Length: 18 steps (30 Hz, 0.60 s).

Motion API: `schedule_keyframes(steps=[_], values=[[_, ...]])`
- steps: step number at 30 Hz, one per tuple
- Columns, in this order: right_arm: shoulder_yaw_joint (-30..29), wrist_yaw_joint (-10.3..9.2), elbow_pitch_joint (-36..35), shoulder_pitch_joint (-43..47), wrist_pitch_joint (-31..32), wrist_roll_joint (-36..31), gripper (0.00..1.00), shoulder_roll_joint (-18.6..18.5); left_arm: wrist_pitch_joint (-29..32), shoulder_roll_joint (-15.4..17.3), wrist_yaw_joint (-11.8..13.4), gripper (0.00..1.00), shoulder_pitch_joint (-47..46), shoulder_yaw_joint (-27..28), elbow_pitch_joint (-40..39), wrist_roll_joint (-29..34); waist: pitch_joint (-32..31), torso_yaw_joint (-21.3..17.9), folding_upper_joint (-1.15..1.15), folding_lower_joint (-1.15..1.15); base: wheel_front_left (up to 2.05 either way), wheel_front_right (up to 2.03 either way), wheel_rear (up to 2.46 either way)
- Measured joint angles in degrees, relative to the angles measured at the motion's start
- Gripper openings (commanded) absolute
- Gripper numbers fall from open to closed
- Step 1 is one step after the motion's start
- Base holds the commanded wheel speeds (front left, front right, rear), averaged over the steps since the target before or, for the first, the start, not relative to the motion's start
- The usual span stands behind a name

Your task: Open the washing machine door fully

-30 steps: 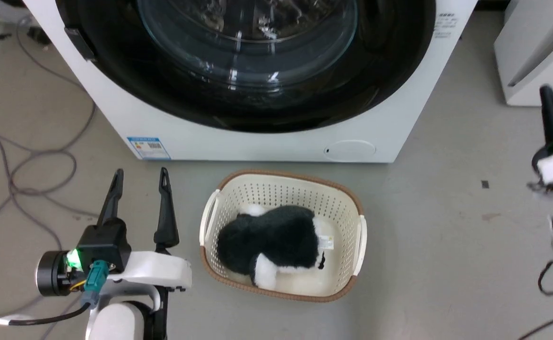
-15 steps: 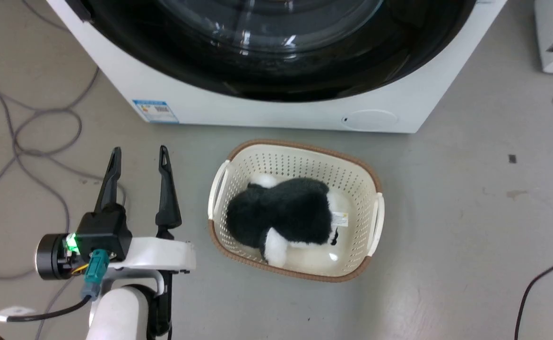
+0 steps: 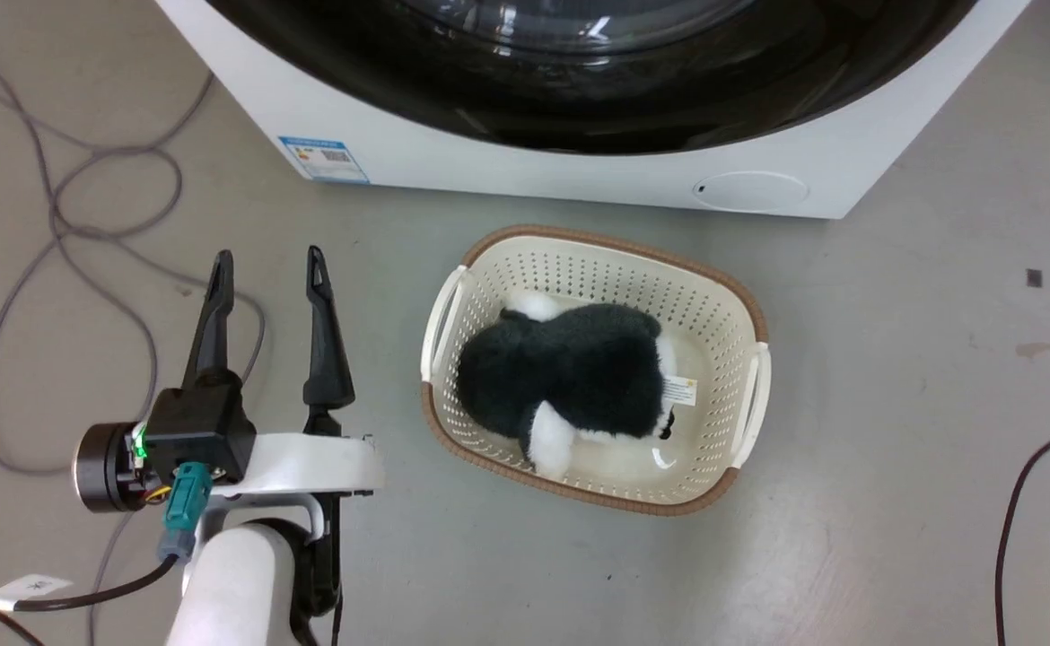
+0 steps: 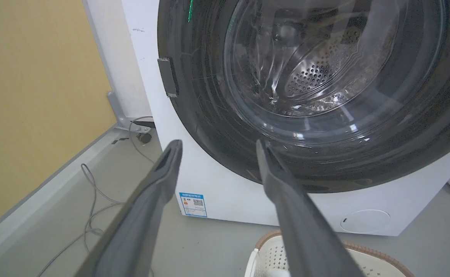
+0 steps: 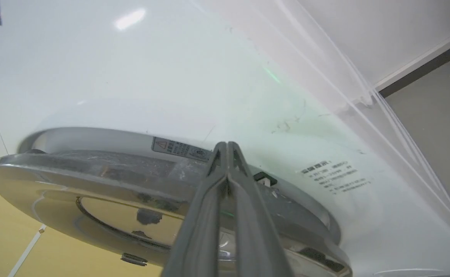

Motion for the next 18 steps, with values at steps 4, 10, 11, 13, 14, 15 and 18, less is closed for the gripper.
schedule_keyframes(steps=[4, 10, 11, 13, 14, 15, 18], values=[[1.29, 0.0, 1.19, -1.92, 1.45, 1.87, 0.0, -0.15, -0.49, 0.0, 0.58, 1.0, -0.41, -0.3, 0.01, -0.07, 0.79, 0.46, 0.0, 0.0, 0.0, 0.0, 0.0], [3.44, 0.0, 2.11, -4.3, 5.83, 5.48, 0.0, -0.68, -1.23, 0.0, 1.26, 1.0, -1.6, -0.79, 0.02, -0.48, 1.81, 1.0, 0.0, 0.0, 0.0, 0.0, 0.0], [3.65, 0.0, 2.16, -4.5, 6.88, 6.3, 0.0, -1.08, -1.24, 0.0, 1.38, 1.0, -1.6, -0.88, 0.03, -0.55, 1.85, 1.07, 0.0, 0.0, 0.0, 0.0, 0.0], [4.07, -0.01, 2.16, -4.58, 9.11, 8.04, 0.0, -1.71, -1.51, 0.0, 1.57, 1.0, -1.6, -0.98, 0.1, -0.56, 1.78, 1.14, 0.0, 0.0, 0.0, 0.0, 0.0], [4.35, -0.01, 2.12, -4.58, 10.27, 8.86, 0.0, -2.02, -1.75, 0.0, 1.72, 1.0, -1.6, -1.04, 0.14, -0.59, 1.72, 1.18, 0.0, 0.0, 0.0, 0.0, 0.0], [4.54, -0.03, 2.09, -4.57, 11.47, 9.8, 0.0, -2.37, -1.8, 0.0, 1.83, 1.0, -1.6, -1.1, 0.21, -0.63, 1.63, 1.24, 0.0, 0.0, 0.0, 0.0, 0.0], [5.32, -0.13, 1.91, -4.49, 15.02, 12.34, 0.0, -3.55, -2.19, 0.0, 1.89, 1.0, -1.59, -1.09, 0.42, -0.68, 1.23, 1.29, 0.0, -0.01, 0.0, 0.0, 0.0]])
